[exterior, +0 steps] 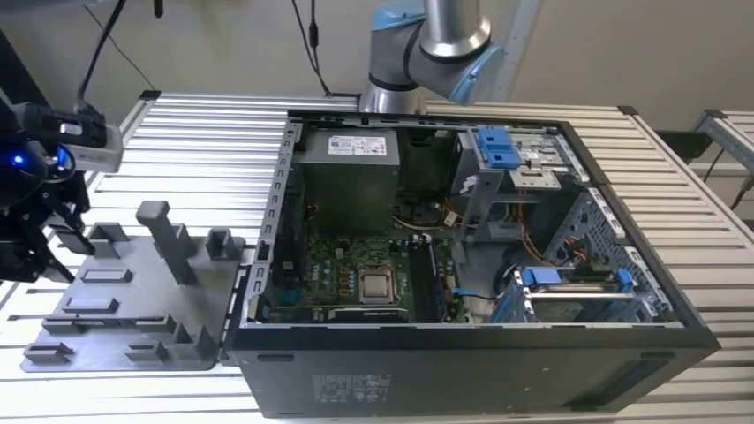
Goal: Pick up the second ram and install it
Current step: 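Pick up the second ram and move it above second insertion slot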
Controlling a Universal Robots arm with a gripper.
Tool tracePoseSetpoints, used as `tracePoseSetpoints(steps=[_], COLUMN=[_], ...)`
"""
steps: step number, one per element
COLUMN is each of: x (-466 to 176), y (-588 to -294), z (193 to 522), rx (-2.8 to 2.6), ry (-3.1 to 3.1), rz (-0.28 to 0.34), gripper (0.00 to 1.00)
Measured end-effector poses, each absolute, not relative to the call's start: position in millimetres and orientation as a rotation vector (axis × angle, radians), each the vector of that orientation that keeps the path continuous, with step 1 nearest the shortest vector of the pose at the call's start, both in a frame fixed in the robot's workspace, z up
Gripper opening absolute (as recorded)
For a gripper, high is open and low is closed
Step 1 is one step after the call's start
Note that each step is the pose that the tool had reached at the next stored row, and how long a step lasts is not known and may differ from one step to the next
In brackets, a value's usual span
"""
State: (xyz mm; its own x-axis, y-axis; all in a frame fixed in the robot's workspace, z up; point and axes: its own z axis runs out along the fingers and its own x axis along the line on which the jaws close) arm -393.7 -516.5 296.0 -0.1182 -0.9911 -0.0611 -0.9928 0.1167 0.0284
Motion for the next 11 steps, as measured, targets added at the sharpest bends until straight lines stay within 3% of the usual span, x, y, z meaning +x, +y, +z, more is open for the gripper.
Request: tracePoseSetpoints(steps=[11], x=[-393.7], y=[-516.5], z=[286.0], rx=[-2.086], ry=[2.312], rz=[0.097], gripper=[0.42])
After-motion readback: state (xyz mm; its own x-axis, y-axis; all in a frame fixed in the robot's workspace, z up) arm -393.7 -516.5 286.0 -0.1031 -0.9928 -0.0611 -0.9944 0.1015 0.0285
